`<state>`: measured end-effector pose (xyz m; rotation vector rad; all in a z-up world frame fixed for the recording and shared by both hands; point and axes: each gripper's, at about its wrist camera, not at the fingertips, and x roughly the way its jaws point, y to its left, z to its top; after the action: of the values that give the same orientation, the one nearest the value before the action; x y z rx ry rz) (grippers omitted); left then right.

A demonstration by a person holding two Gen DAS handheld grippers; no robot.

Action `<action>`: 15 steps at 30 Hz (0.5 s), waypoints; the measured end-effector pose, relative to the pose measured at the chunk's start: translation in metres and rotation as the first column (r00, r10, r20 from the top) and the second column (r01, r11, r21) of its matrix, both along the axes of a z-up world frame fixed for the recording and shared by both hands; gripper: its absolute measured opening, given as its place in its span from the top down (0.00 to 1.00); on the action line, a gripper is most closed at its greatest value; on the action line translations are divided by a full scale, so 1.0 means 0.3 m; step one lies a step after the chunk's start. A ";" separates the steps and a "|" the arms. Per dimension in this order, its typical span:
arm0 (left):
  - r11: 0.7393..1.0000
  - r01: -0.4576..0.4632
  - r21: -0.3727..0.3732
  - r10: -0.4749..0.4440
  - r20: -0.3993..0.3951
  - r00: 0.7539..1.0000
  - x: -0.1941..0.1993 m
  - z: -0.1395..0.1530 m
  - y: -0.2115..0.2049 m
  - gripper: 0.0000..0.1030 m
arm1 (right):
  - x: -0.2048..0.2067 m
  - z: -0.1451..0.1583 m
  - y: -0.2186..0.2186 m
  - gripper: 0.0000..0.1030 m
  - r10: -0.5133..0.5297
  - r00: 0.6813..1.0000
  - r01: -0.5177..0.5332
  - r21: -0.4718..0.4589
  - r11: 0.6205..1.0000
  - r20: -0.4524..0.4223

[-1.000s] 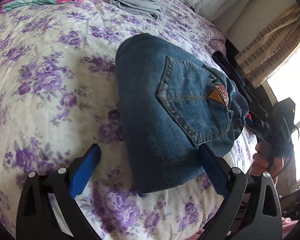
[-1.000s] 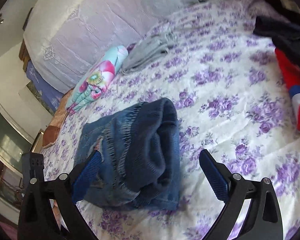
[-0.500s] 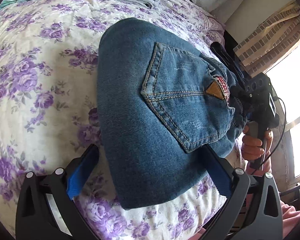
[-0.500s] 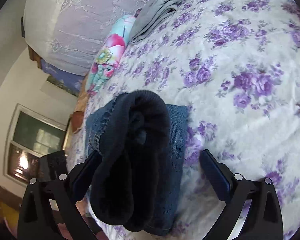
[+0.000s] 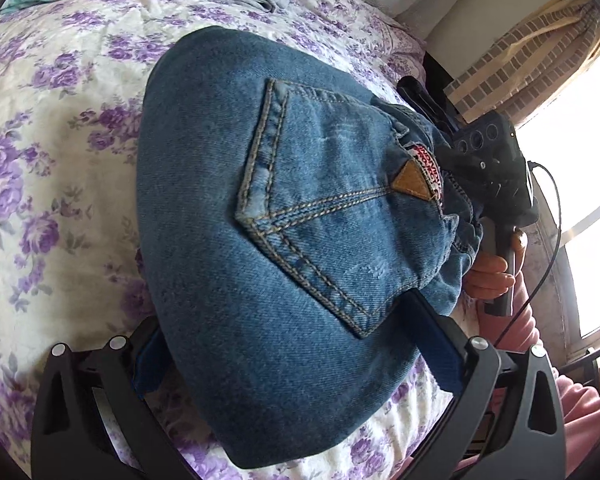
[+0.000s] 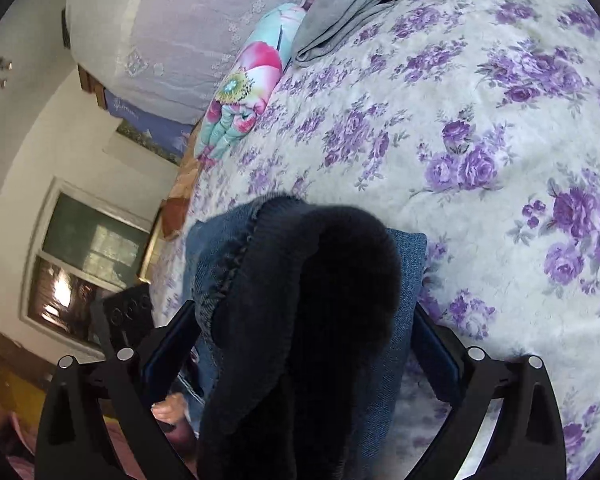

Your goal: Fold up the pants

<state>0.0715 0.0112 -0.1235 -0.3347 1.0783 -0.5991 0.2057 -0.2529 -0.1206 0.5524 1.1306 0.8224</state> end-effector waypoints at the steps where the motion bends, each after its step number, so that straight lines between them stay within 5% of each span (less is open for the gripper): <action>1: 1.000 0.001 -0.005 -0.001 0.003 1.000 0.000 0.000 0.000 0.04 | -0.006 0.003 0.009 0.03 0.006 1.000 -0.006 -0.019 1.000 0.014; 4: 1.000 -0.002 -0.016 0.003 0.036 0.999 -0.013 0.005 0.000 0.06 | -0.024 0.011 0.010 0.11 -0.038 0.999 0.039 -0.050 0.998 0.020; 9: 1.000 -0.005 -0.025 0.007 0.111 0.994 -0.061 0.052 0.013 0.29 | -0.073 0.052 0.005 0.25 -0.069 0.996 0.071 -0.035 0.997 0.057; 15: 0.999 -0.014 -0.040 0.020 0.147 0.989 -0.080 0.100 0.054 0.38 | -0.096 0.154 0.030 0.34 -0.075 0.987 0.076 -0.002 0.997 0.142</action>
<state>0.0475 0.0273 -0.0935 -0.3279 0.9215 -0.6209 0.1770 -0.2439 -0.0744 0.5194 0.9761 0.7794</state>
